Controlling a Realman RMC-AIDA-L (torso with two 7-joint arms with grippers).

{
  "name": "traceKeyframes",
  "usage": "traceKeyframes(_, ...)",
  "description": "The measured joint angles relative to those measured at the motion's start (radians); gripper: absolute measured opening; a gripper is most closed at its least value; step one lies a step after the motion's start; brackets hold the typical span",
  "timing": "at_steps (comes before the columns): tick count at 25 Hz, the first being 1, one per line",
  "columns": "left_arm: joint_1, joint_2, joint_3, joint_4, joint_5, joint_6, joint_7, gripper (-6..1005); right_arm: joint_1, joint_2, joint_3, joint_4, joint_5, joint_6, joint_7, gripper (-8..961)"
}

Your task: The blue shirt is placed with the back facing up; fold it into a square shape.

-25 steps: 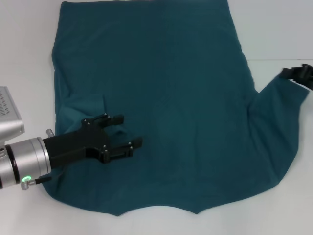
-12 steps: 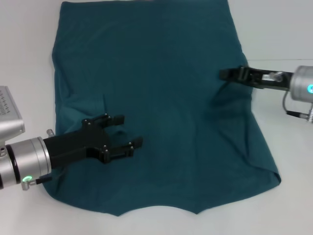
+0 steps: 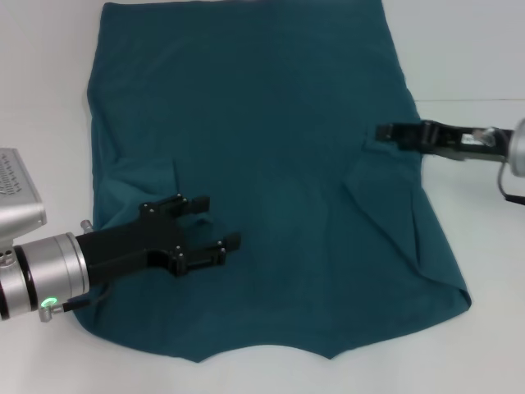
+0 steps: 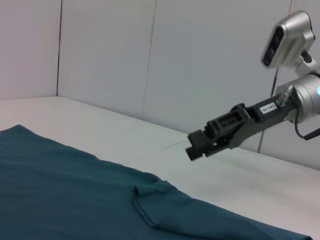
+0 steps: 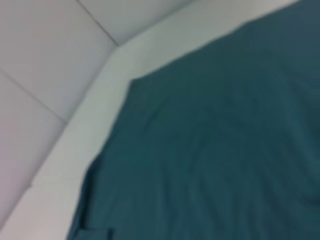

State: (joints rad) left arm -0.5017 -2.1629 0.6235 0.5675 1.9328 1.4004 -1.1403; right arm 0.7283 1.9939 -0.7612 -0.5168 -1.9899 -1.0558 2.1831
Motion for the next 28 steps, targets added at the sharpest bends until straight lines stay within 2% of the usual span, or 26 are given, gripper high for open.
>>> traceKeyframes(5,-0.001,0.0,0.002,0.0,0.0,0.0,0.001,837,-0.032,-0.031,-0.001,0.005,-0.051,-0.067,0.078,561)
traceKeyframes(10,-0.003,0.0,0.004,0.0,0.0,-0.004,0.002,837,-0.057,-0.036,-0.002,0.012,-0.093,-0.126,0.118,674)
traceKeyframes(17,-0.003,0.0,0.006,0.0,0.0,-0.007,0.002,837,-0.089,-0.018,0.003,0.014,-0.128,-0.156,0.139,665)
traceKeyframes(28,-0.001,0.0,0.005,0.0,0.0,-0.009,0.002,837,-0.117,-0.015,0.006,0.013,-0.129,-0.145,0.139,660)
